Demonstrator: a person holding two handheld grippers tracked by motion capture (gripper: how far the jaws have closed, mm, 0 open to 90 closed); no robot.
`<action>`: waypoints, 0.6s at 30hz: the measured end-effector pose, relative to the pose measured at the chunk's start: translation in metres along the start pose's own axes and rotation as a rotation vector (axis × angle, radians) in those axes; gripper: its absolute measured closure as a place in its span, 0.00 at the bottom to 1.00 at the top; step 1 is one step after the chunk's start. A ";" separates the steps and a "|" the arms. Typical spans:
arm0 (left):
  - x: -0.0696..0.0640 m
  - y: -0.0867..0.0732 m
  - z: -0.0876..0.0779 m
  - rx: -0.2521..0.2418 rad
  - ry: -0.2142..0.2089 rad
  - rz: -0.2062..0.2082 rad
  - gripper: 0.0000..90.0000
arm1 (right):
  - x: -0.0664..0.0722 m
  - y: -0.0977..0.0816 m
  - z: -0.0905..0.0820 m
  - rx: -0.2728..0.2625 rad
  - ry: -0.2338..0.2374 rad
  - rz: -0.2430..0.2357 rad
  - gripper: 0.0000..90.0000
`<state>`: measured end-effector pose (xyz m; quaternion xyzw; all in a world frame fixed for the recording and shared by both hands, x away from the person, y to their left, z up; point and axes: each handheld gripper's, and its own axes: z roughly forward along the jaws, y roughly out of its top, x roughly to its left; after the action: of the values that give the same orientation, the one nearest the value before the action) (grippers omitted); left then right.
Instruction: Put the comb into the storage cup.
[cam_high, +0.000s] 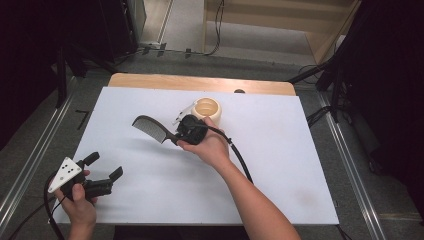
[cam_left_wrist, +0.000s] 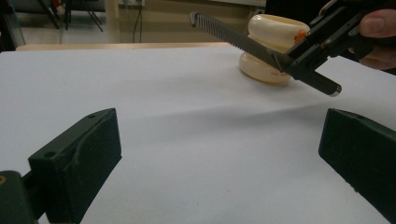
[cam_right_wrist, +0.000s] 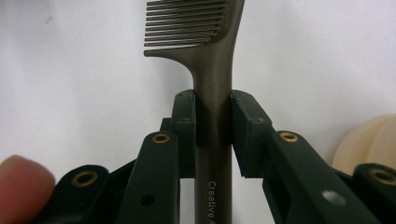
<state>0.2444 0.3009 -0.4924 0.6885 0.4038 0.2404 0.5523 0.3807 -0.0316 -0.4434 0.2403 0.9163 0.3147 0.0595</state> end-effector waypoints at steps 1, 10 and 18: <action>0.000 0.000 0.000 0.002 0.001 0.001 0.00 | 0.000 -0.001 -0.003 -0.013 -0.002 0.005 0.78; -0.001 0.000 0.001 0.004 0.003 0.005 0.00 | -0.003 -0.014 -0.019 -0.079 -0.010 0.036 0.78; -0.001 0.000 0.001 0.007 0.003 0.008 0.00 | -0.006 -0.028 -0.030 -0.142 -0.011 0.066 0.78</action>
<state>0.2448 0.2995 -0.4925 0.6917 0.4026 0.2420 0.5485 0.3666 -0.0701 -0.4362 0.2672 0.8831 0.3791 0.0712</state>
